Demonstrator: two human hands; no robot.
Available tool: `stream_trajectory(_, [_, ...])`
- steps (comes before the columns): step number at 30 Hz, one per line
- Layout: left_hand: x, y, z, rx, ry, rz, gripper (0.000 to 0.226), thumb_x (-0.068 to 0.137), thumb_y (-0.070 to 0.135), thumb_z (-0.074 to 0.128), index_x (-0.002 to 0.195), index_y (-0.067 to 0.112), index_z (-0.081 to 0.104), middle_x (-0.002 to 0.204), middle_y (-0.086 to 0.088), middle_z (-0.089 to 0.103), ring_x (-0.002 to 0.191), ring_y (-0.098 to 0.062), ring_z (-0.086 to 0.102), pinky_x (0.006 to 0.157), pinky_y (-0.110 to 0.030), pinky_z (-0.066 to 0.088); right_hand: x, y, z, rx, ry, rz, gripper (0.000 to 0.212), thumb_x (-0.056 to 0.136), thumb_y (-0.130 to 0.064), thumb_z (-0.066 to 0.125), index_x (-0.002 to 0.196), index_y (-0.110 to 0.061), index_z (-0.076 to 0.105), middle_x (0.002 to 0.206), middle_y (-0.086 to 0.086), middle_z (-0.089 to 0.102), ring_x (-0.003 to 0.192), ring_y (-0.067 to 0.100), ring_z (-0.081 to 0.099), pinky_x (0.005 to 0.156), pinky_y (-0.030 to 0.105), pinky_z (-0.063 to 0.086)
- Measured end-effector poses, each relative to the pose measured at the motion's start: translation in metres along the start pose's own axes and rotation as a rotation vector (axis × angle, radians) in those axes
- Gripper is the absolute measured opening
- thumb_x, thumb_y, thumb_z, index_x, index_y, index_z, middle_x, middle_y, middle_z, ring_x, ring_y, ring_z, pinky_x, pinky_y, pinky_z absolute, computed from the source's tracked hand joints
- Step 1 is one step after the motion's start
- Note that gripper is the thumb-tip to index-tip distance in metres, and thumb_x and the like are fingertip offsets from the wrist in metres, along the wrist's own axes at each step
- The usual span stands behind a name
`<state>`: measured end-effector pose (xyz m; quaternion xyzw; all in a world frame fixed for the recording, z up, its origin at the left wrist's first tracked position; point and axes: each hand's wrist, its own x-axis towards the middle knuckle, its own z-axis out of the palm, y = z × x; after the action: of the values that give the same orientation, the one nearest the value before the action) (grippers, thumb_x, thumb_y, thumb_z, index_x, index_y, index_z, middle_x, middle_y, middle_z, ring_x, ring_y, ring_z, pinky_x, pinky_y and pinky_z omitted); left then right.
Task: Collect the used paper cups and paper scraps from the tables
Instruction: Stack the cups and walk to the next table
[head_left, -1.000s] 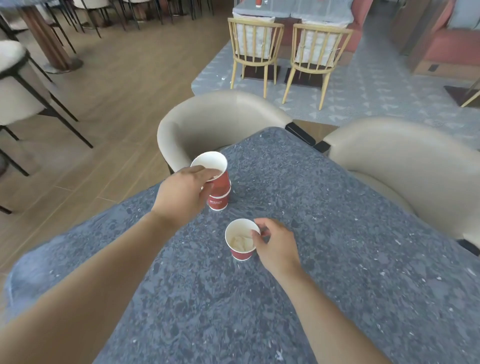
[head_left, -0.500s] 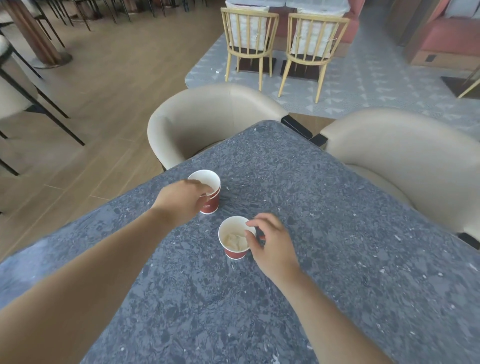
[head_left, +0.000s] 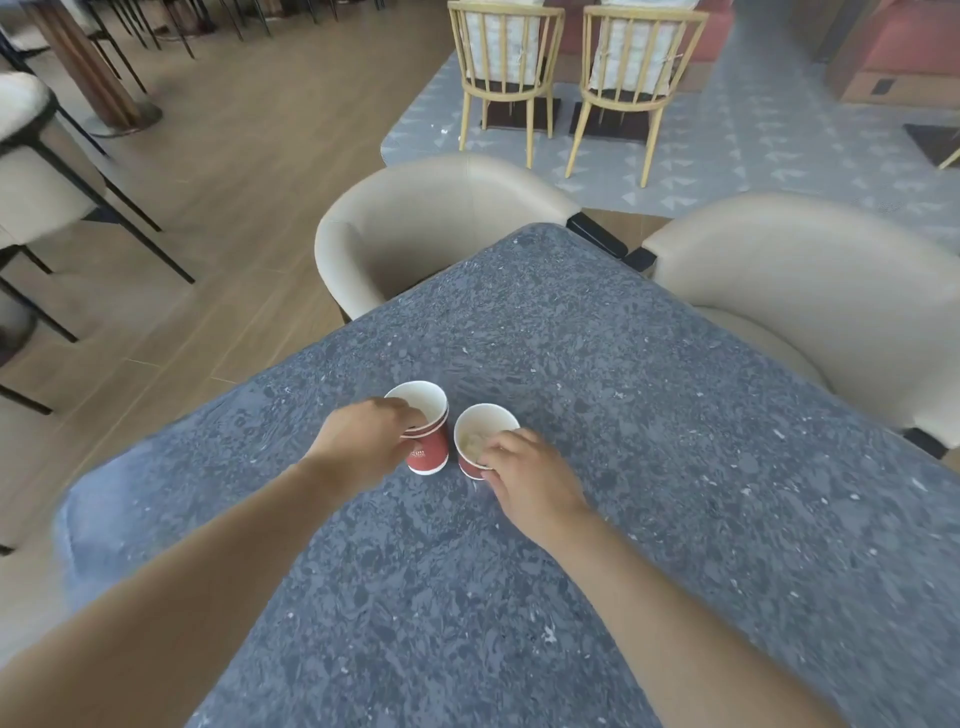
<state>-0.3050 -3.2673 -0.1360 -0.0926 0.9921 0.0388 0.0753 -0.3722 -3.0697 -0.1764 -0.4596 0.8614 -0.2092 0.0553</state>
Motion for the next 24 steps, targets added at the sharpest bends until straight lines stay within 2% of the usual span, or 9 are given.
stream_trajectory(4, [-0.038,0.018,-0.011,-0.070,0.014,-0.023,0.026,0.089,0.033,0.056,0.114,0.025,0.058,0.112,0.002,0.062,0.105,-0.021,0.055,0.074,-0.032,0.046,-0.015,-0.015,-0.019,0.076,0.054,0.041,0.020,0.092,-0.017,0.052,0.107,-0.010,0.063,0.112,0.005,0.059,0.107,0.024,0.047,0.085,0.032,0.042])
stream_trajectory(7, [-0.074,0.035,-0.023,-0.133,0.063,-0.021,0.023,0.087,0.030,0.057,0.109,0.026,0.060,0.108,0.004,0.063,0.102,-0.020,0.057,0.071,-0.032,0.046,-0.038,-0.033,-0.038,0.127,0.088,0.035,0.019,0.090,-0.015,0.054,0.104,-0.010,0.065,0.108,0.005,0.061,0.104,0.025,0.049,0.084,0.033,0.043])
stream_trajectory(13, [-0.171,0.070,-0.045,-0.247,0.181,-0.074,0.025,0.082,0.023,0.061,0.106,0.029,0.062,0.107,0.006,0.067,0.096,-0.021,0.062,0.069,-0.034,0.051,-0.113,-0.088,-0.070,0.225,0.233,-0.082,0.009,0.082,-0.009,0.065,0.089,-0.011,0.069,0.086,0.005,0.065,0.080,0.029,0.059,0.068,0.030,0.046])
stream_trajectory(18, [-0.260,0.083,-0.062,-0.293,0.202,-0.114,0.026,0.081,0.017,0.063,0.104,0.027,0.066,0.105,0.004,0.068,0.097,-0.020,0.061,0.074,-0.034,0.051,-0.175,-0.137,-0.078,0.308,0.216,-0.147,0.014,0.075,-0.004,0.072,0.089,-0.009,0.070,0.084,0.004,0.066,0.076,0.025,0.062,0.069,0.019,0.040])
stream_trajectory(21, [-0.307,0.084,-0.081,-0.327,0.212,-0.137,0.028,0.079,0.013,0.065,0.104,0.024,0.067,0.104,0.001,0.068,0.097,-0.020,0.062,0.078,-0.037,0.051,-0.199,-0.170,-0.083,0.317,0.197,-0.239,0.015,0.073,-0.002,0.074,0.086,-0.008,0.070,0.082,0.005,0.066,0.077,0.026,0.062,0.073,0.018,0.038])
stream_trajectory(24, [-0.353,0.087,-0.094,-0.339,0.263,-0.153,0.027,0.077,0.011,0.065,0.101,0.024,0.067,0.100,0.001,0.068,0.091,-0.021,0.062,0.074,-0.036,0.051,-0.214,-0.201,-0.089,0.322,0.210,-0.292,0.015,0.072,-0.002,0.074,0.085,-0.008,0.070,0.083,0.005,0.066,0.078,0.025,0.062,0.074,0.019,0.040])
